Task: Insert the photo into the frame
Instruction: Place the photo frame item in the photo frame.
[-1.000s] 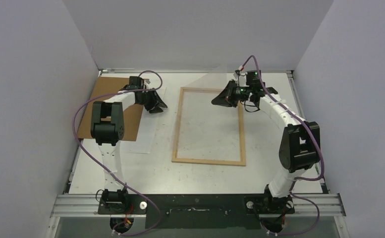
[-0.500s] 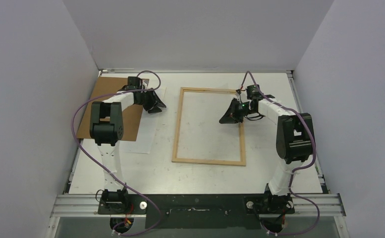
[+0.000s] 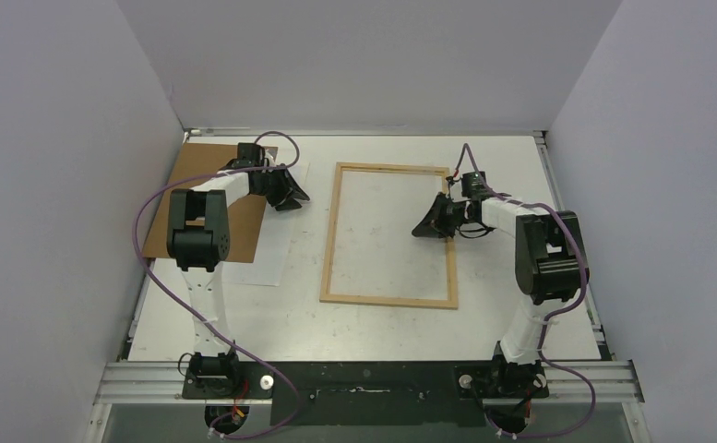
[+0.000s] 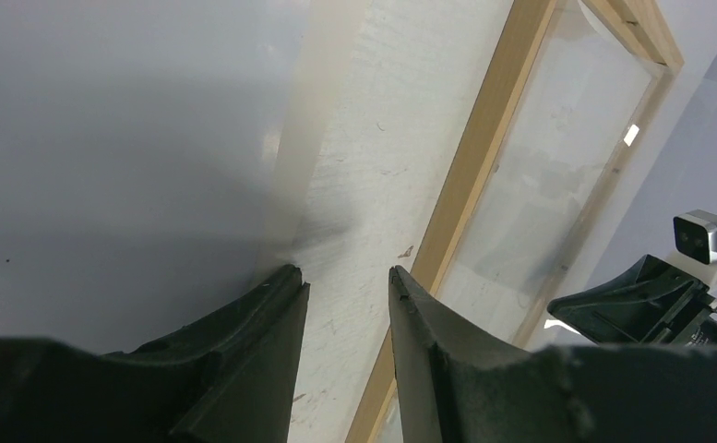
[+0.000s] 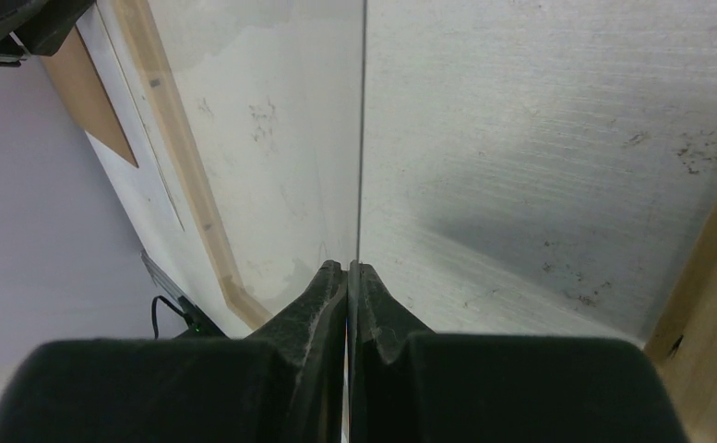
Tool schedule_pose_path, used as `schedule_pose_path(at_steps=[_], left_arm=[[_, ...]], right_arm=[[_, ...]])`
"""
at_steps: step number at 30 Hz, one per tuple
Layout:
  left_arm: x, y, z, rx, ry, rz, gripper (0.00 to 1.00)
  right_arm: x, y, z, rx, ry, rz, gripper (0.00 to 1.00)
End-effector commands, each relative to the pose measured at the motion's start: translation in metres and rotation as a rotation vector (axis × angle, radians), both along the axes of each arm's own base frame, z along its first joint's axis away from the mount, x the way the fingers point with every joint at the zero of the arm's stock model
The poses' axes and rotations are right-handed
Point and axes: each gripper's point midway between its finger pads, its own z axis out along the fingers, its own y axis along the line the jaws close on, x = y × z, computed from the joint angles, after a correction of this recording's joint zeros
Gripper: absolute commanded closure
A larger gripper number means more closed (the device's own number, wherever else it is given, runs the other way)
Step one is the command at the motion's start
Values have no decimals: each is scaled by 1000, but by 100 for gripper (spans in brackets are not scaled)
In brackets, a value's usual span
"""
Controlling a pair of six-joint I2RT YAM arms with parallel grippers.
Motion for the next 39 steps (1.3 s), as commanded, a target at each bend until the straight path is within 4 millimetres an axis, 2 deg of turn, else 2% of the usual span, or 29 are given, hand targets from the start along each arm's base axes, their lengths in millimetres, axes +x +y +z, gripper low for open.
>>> schedule_pose_path(at_steps=[1,9,16,21,25,31,39], left_arm=[[-21,2,-51,91,96,-2,62],[-27,-29,-45,44,63,-89,61],[-29,-44,-45,38,51,-128,55],[-31,-47,-48,60,53,-147,53],[-33,-48,-53,73,71,-155,53],[-31,-48,-53,76,70,-155,53],[-29,-51,-54,73,72,-159,54]], right_arm=[[27,1,25,12,-154,-48,100],[28,-8,27,-59,-194,-5,100],[22,-12,30,-80,-207,15,100],[19,-13,39,-78,-241,33,100],[16,-5,48,-54,-273,71,100],[14,-1,49,-38,-278,82,100],[9,2,64,-19,-321,101,100]])
